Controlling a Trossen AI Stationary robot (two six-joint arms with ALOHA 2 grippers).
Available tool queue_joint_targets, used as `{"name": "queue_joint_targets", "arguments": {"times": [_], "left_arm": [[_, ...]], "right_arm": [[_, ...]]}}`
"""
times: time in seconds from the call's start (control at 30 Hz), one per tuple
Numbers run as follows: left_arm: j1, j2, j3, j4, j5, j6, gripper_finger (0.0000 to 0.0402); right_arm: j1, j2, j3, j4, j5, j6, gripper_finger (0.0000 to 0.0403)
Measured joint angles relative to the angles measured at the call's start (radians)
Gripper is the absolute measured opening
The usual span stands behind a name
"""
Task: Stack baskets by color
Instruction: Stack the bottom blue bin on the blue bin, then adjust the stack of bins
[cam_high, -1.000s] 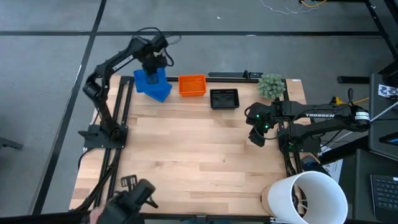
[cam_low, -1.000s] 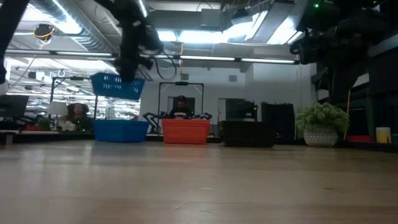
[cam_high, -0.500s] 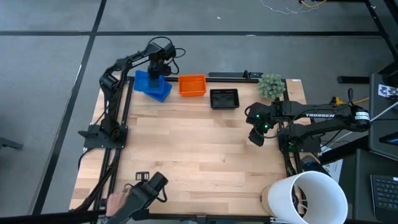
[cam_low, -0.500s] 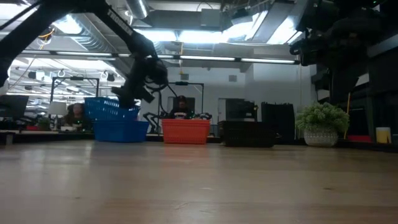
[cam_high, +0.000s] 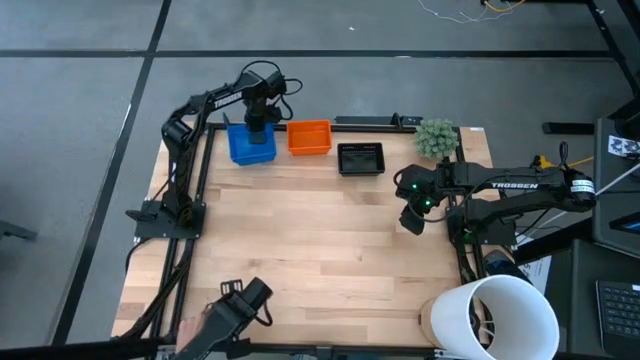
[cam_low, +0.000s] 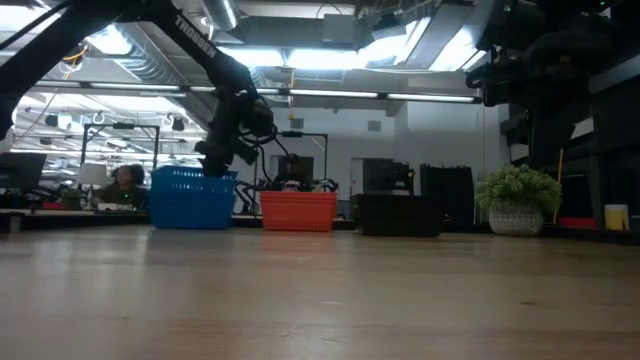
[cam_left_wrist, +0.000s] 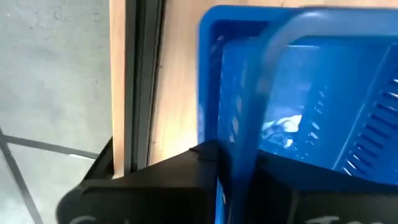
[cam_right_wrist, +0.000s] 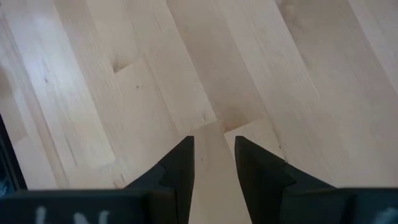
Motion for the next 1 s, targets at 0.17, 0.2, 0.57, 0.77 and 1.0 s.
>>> {"name": "queue_joint_targets", "arguments": {"times": [0.17, 0.2, 0.57, 0.77, 1.0], "left_arm": [[-0.01, 0.0, 0.0, -0.005, 0.046, -0.008, 0.0006], [-0.011, 0.0, 0.0, -0.01, 0.064, -0.008, 0.001], [-0.016, -0.001, 0.002, -0.082, 0.062, -0.034, 0.0065], [-0.016, -0.003, 0.073, -0.152, 0.043, -0.062, 0.0072], [-0.038, -0.005, 0.181, -0.28, 0.166, -0.402, 0.0072]], "right_arm": [[0.0, 0.0, 0.0, 0.0, 0.0, -0.002, 0.0115], [0.0, 0.0, 0.0, 0.0, 0.0, -0.002, 0.0115], [0.0, 0.0, 0.0, -0.001, 0.0, -0.005, 0.0115], [0.0, 0.0, 0.0, -0.001, 0.0, -0.005, 0.0115], [0.0, 0.0, 0.0, -0.001, 0.001, -0.005, 0.0115]]}}
